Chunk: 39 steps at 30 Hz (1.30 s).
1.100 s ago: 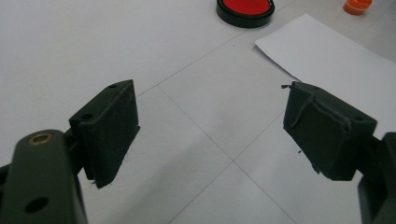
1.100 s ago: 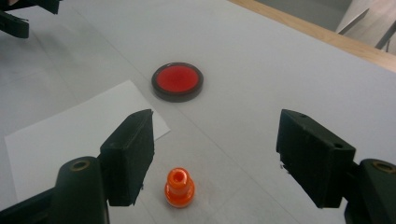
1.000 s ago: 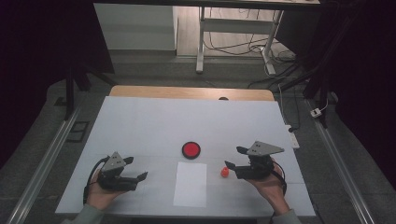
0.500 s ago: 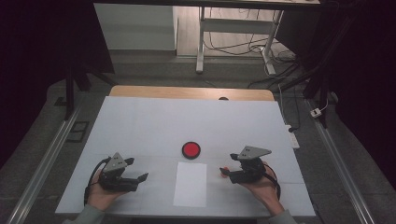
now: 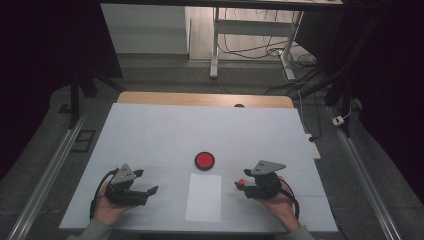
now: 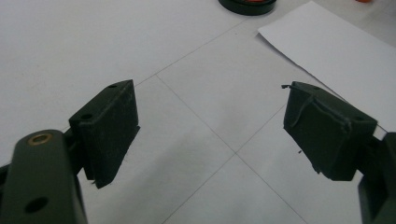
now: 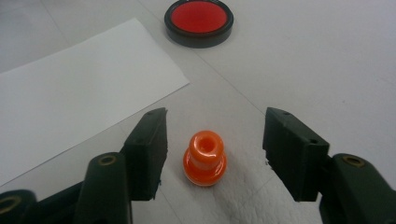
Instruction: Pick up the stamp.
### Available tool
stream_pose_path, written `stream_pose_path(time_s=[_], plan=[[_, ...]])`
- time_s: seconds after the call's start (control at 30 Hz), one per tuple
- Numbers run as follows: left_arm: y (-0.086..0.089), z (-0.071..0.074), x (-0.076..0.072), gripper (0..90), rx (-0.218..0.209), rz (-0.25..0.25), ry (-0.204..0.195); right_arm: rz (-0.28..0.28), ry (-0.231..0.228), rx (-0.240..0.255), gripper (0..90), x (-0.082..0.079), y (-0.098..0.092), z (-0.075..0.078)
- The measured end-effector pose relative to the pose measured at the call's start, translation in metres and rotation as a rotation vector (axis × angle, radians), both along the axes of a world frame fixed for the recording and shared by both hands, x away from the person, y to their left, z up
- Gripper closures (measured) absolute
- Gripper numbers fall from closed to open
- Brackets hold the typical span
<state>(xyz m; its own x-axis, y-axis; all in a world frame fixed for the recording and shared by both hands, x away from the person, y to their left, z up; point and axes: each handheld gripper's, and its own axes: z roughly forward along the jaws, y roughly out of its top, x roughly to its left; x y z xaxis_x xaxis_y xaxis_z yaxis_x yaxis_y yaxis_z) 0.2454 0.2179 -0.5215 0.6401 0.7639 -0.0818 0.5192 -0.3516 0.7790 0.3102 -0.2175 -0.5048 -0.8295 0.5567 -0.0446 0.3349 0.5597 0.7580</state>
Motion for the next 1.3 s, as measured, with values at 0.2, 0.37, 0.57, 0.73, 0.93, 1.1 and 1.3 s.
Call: stream_pose_path(time_s=[0.2, 0.37, 0.57, 0.73, 0.93, 1.1, 1.3], plan=[[0.0001, -0.0004, 0.0001, 17.9, 0.001, -0.001, 0.001, 0.010, -0.005, -0.012, 49.7, -0.0013, 0.0009, -0.0026], [0.0002, -0.0009, 0.0003, 17.9, 0.002, -0.002, 0.003, 0.011, -0.004, -0.028, 54.0, -0.0013, 0.0015, -0.0051], [0.0004, -0.0012, 0.0005, 17.9, 0.003, -0.002, 0.005, 0.019, 0.001, -0.035, 61.2, -0.0009, 0.0020, -0.0070], [0.0003, -0.0015, 0.0007, 17.9, 0.004, -0.002, 0.007, 0.022, 0.012, -0.045, 66.0, -0.0005, 0.0020, -0.0082], [0.0004, -0.0020, 0.0010, 17.9, 0.005, -0.001, 0.009, 0.036, 0.012, -0.041, 71.5, -0.0007, 0.0023, -0.0085], [0.0005, -0.0020, 0.0007, 17.8, 0.005, -0.001, 0.010, 0.036, 0.013, -0.041, 71.8, -0.0005, 0.0021, -0.0084], [0.0002, -0.0029, 0.0014, 17.8, 0.009, 0.000, 0.014, 0.046, 0.017, -0.037, 71.9, -0.0013, 0.0026, -0.0082]])
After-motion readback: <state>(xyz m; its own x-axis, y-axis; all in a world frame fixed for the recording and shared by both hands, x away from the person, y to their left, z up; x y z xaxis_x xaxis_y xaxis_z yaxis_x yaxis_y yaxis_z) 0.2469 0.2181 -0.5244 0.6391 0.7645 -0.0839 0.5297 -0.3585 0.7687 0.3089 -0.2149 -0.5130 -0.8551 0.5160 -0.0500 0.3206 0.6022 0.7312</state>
